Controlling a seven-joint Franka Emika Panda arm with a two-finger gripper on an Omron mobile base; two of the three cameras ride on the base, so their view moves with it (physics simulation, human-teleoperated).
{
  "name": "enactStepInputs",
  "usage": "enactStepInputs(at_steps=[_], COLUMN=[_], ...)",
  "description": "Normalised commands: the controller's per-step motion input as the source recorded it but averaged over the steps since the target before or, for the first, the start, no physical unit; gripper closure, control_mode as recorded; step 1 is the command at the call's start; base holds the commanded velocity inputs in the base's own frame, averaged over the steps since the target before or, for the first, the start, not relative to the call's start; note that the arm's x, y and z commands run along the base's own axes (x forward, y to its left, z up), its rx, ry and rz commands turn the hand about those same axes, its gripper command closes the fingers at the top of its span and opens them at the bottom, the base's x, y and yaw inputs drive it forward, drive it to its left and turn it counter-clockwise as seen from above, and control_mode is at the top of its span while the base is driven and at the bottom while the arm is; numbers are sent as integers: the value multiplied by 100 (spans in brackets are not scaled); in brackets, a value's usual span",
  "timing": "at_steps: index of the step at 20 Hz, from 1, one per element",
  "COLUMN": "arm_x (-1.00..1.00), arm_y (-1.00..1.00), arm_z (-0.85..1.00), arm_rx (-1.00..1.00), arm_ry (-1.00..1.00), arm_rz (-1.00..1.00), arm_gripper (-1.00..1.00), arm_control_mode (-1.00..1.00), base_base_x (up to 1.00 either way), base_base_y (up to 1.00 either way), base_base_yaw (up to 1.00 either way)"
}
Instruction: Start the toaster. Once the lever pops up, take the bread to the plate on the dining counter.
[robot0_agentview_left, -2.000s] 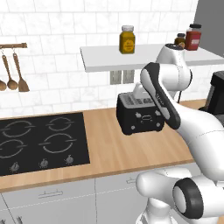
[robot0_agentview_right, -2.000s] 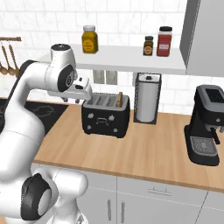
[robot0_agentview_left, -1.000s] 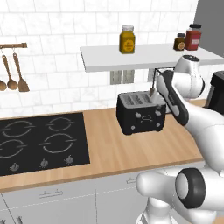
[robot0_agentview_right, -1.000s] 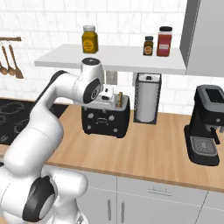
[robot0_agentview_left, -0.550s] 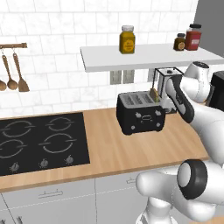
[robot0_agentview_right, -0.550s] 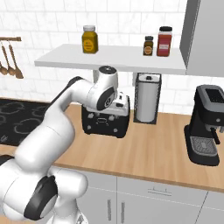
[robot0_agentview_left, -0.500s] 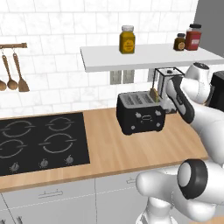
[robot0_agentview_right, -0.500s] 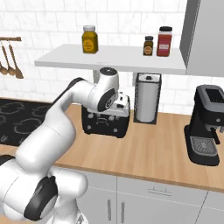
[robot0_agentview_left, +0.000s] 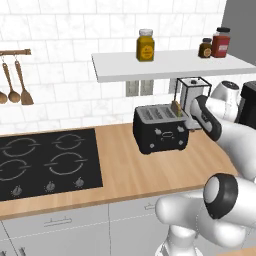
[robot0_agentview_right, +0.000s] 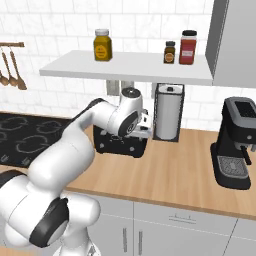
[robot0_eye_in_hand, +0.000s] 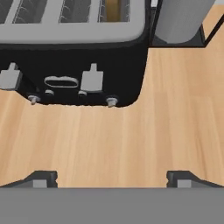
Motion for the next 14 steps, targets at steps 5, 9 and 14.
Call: enactStepInputs(at_steps=[5,9,14], arm_x=[40,28,19], arm_y=[-34,-3,20], arm_z=[-6,-3,-6], arm_rx=[0,0,0], arm_ry=[0,0,0], arm_rz=[0,0,0], arm_gripper=[-100,-100,-100], arm_control_mode=[-100,-100,-100], base_base_x=[0,0,0], base_base_y=[0,0,0], base_base_yaw=[0,0,0])
